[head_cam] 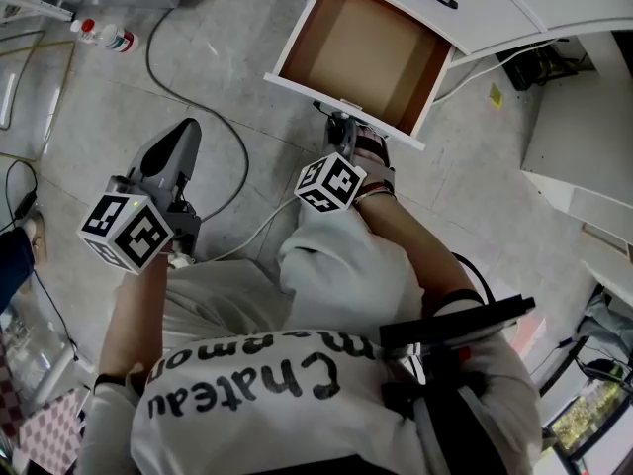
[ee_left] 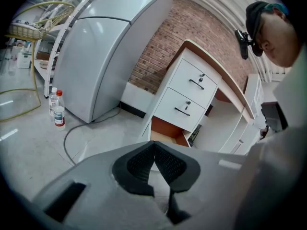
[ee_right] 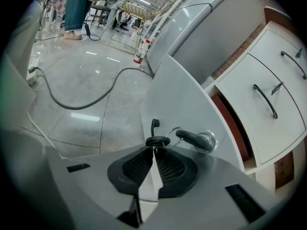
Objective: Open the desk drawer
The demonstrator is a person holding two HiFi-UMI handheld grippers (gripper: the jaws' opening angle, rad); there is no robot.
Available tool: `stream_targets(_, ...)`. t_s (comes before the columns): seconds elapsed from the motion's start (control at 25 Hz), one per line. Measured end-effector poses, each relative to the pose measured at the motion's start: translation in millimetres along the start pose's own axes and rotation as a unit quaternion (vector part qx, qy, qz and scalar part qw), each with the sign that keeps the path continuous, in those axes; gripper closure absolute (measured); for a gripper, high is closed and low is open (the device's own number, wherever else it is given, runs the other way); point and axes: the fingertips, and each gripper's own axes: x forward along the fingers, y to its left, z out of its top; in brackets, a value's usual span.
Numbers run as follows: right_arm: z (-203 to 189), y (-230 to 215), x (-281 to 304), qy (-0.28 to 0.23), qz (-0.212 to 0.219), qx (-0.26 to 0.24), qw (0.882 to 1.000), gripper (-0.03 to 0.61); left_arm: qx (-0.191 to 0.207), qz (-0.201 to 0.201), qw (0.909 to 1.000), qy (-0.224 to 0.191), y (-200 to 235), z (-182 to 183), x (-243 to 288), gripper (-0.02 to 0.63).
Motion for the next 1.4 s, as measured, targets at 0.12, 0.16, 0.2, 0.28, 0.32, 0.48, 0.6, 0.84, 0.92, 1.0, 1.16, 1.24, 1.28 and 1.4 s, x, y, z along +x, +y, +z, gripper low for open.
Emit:
stream_targets(0.12,-0.6,3.0,3.1,-0.003,-0.008,-0.002,1.0,0.561,0.0,0.003,1.0,-0.004,5.7,-2.1,-3.4,0.599)
stream_targets(0.16,-0.3,4.5,4.1,-0.005,-0.01,-0.002,1.0,0.561,-0.002,0.004,1.0,-0.006,8.0,-3.0,-4.9,0.599)
stream_targets(0.2,-0.2,6.4,5.2,-0.008,-0.013,-0.002,1.0,0.561,-0.004,0.006,0.9999,-0.008,9.7,-3.8,-6.2,0.599)
stream_targets(0.28,-1.4,10.1,7.2,-0.014,-0.015,-0.001,1.0,0.563,-0.005,0.008,0.9999,-0.01,10.4,-4.5,-8.2,0.6)
stream_targets(0.32,-2.5,12.0,8.0,-0.016,-0.015,0.0,1.0,0.561,-0.005,0.01,0.9999,-0.011,10.4,-4.2,-9.2,0.599)
stream_targets(0.48,-5.5,19.4,11.4,-0.018,-0.015,-0.004,1.0,0.562,-0.014,0.024,0.9994,-0.021,18.0,-0.7,-16.7,0.6)
stream_targets(0.6,-5.5,22.6,13.4,-0.017,-0.017,-0.007,1.0,0.562,-0.021,0.036,0.9988,-0.026,25.2,-0.1,-21.5,0.599)
stream_targets(0.84,-7.0,27.6,16.4,-0.017,-0.02,-0.01,1.0,0.561,-0.038,0.042,0.998,-0.03,35.9,-4.3,-23.5,0.6)
stream_targets(0.92,-7.7,29.8,19.0,-0.018,-0.022,-0.013,1.0,0.559,-0.043,0.044,0.9976,-0.031,39.2,-4.8,-22.4,0.6)
stream_targets(1.0,-9.7,34.0,21.1,-0.016,-0.02,-0.018,1.0,0.535,-0.048,0.045,0.9973,-0.033,42.3,-7.3,-21.1,0.6)
stream_targets(1.16,-10.6,35.7,24.6,-0.018,-0.028,-0.021,0.999,0.526,-0.062,0.05,0.9963,-0.031,51.0,-14.7,-18.0,0.6)
stream_targets(1.24,-10.1,34.8,25.8,-0.02,-0.033,-0.02,0.999,0.525,-0.069,0.053,0.9958,-0.029,55.4,-18.8,-16.6,0.598)
stream_targets(1.28,-10.5,35.3,25.5,-0.019,-0.033,-0.02,0.999,0.522,-0.074,0.054,0.9954,-0.025,57.0,-22.4,-16.9,0.598)
stream_targets(1.4,-13.3,38.1,22.7,-0.017,-0.032,-0.025,0.999,0.518,-0.093,0.06,0.9938,-0.01,57.5,-35.8,-21.0,0.6)
